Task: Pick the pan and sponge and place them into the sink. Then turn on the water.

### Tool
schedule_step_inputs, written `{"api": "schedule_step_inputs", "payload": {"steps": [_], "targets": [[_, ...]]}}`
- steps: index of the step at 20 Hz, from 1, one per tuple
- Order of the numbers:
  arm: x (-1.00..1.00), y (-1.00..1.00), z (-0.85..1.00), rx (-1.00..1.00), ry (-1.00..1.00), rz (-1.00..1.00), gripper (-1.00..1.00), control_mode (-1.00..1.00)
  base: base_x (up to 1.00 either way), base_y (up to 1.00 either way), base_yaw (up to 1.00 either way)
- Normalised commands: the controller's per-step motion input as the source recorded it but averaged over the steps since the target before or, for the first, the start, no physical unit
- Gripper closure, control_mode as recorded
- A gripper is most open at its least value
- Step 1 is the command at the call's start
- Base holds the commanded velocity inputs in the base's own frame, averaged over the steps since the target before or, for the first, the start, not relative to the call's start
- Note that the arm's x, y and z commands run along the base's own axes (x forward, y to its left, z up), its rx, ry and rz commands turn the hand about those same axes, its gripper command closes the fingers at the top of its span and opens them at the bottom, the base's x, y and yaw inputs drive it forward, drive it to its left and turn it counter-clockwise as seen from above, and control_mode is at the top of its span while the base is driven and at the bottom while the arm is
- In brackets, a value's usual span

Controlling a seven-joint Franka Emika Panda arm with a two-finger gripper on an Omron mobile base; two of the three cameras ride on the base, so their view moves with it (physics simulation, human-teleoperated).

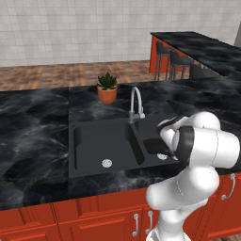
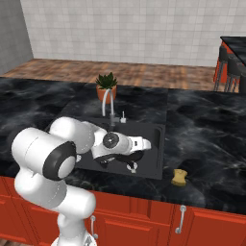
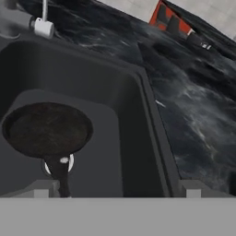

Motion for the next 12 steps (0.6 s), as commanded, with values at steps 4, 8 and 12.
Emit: {"api": "schedule_step_inputs", "payload": {"steps": [4,8,12], "targets": [[-0.11,-0.21,0.42,0.09,0.05,-0.14,-1.00,-1.00,0.00,0.00,0.00],[-0.10,-0.21,0.43,0.08,0.05,-0.13,-1.00,-1.00,0.00,0.00,0.00],[-0.11,-0.14,0.47,0.06,0.05,-0.12,-1.00,-1.00,0.00,0.00,0.00]]}}
